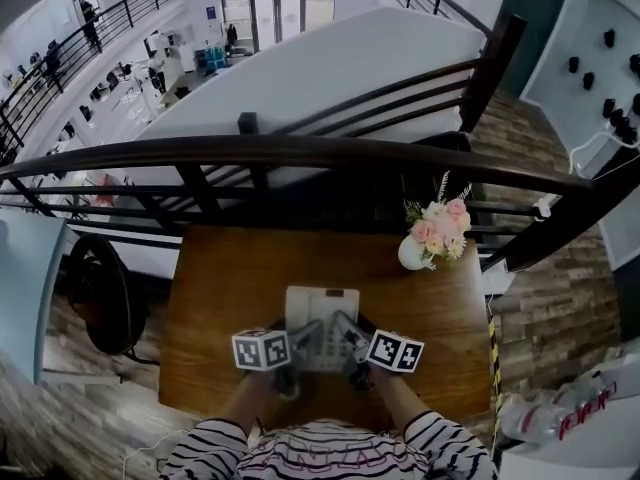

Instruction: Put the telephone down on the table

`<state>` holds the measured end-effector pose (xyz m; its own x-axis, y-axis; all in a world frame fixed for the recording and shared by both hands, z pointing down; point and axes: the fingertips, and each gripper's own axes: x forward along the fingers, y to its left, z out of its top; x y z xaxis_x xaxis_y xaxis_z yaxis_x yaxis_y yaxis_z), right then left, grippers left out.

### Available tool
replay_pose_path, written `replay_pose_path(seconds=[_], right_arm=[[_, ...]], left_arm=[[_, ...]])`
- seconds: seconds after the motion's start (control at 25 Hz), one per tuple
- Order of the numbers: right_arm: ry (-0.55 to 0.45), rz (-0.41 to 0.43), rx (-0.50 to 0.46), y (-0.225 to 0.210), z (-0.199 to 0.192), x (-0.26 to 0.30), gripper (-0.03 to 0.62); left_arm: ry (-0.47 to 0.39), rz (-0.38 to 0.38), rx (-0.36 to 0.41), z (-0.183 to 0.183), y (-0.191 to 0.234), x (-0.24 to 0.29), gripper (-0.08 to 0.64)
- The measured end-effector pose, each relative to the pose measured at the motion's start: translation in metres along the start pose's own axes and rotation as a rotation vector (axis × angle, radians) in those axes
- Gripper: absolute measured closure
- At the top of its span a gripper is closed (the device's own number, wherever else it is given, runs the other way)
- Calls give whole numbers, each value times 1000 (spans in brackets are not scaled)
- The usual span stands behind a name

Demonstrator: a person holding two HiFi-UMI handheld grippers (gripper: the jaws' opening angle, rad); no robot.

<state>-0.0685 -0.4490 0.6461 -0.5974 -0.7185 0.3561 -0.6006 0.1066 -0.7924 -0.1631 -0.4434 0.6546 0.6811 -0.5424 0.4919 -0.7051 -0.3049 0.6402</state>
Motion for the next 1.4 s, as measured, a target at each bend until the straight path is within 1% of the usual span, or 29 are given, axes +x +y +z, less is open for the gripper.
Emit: replay_pose_path(seconds=[0.28, 0.52, 0.64, 0.8, 0.88, 1.08, 1.4], right_arm=[[-21, -15, 18, -25, 17, 45, 328], [-9, -40, -8, -49, 35, 74, 328], [-7, -51, 1, -59, 45, 88, 328], [-6, -67, 17, -76, 50, 99, 328], [4, -75, 20, -83, 51, 105, 330], [31, -92, 41, -93, 52, 113, 333], [44, -91, 76, -107, 52, 122, 333]], left_arm=[[15, -2, 9, 24, 34, 38, 186], [7, -5, -21, 36, 55, 73, 187], [18, -1, -21, 44, 66, 90, 187], [35, -1, -28, 45, 77, 110, 187], [42, 6, -43, 45, 82, 115, 190], [79, 53, -65, 47, 86, 121, 190], [102, 77, -80, 47, 93, 133, 190]])
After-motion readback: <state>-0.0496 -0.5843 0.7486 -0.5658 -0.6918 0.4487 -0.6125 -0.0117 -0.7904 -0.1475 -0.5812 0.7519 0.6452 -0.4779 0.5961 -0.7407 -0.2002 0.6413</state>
